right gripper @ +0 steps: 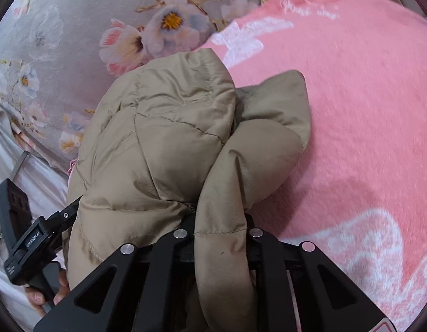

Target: Fold large clothes

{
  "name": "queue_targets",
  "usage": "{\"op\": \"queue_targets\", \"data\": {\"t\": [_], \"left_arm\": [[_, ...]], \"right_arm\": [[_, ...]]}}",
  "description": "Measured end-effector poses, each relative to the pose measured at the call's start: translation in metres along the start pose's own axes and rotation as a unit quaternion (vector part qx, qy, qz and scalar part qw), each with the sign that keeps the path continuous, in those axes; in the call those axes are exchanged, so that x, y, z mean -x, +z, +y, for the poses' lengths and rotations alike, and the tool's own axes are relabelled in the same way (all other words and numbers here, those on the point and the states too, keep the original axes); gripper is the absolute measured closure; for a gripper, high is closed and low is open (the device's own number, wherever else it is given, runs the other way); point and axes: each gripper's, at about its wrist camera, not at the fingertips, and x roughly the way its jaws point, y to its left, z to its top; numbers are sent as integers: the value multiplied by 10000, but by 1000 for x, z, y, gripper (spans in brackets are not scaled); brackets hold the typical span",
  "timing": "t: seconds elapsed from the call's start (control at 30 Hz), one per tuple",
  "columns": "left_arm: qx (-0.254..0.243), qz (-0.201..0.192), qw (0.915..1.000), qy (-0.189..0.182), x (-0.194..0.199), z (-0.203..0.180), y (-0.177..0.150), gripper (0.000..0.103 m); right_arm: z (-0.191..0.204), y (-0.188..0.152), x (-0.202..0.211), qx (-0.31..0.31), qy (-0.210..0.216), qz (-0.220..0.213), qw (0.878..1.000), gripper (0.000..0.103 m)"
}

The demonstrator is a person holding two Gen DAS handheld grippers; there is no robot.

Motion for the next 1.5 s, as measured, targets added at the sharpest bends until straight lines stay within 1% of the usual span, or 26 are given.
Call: {"op": "queue_targets", "data": {"t": [0.07, 0.2, 0.27, 0.37, 0.47, 0.57, 0.7, 0.8, 0.9, 1.07, 1.2, 1.3, 1.4, 1.5], "left_arm": [[-203, -180, 9995, 164, 7, -3, 6, 27], [-509, -470, 9963, 512, 14, -6, 30, 30], [-548, -541, 9952, 597, 16, -2, 40, 33], [-508, -687, 9940, 677, 16, 9, 60, 37], [-435, -803, 9934, 695, 11, 26, 80, 38], [-323, -850, 9932, 723, -1, 49, 96, 39], [-264, -860, 9914, 946, -20, 77, 113, 40], [-216, -865, 9906, 1039, -33, 99, 123, 40], [-221, -960, 9888, 1122, -43, 118, 132, 40], [-219, -1035, 9861, 1280, -38, 133, 138, 42], [-262, -1174, 9832, 1371, -12, 139, 133, 43], [-288, -1195, 9829, 1371, 7, 144, 130, 43], [-240, -1111, 9834, 1416, 20, 154, 123, 43], [-166, -975, 9845, 1451, 22, 170, 110, 43]], "right_arm": [[12, 7, 4, 187, -36, -244, 9995, 90], [44, 28, 9, 553, -67, -549, 9969, 90], [63, 41, 8, 786, -56, -685, 9945, 90], [88, 60, 1, 1044, 5, -775, 9915, 90], [110, 77, -18, 1227, 37, -805, 9892, 90], [120, 87, -40, 1271, 112, -781, 9887, 90], [136, 97, -80, 1346, 208, -680, 9883, 90], [143, 102, -111, 1352, 320, -611, 9884, 90], [150, 109, -135, 1426, 406, -627, 9870, 90], [166, 113, -154, 1508, 522, -624, 9852, 90], [185, 103, -143, 1694, 659, -677, 9810, 90], [200, 92, -128, 1850, 755, -720, 9772, 90], [212, 86, -125, 1814, 819, -557, 9784, 90], [219, 74, -132, 1844, 789, -356, 9790, 90]]}}
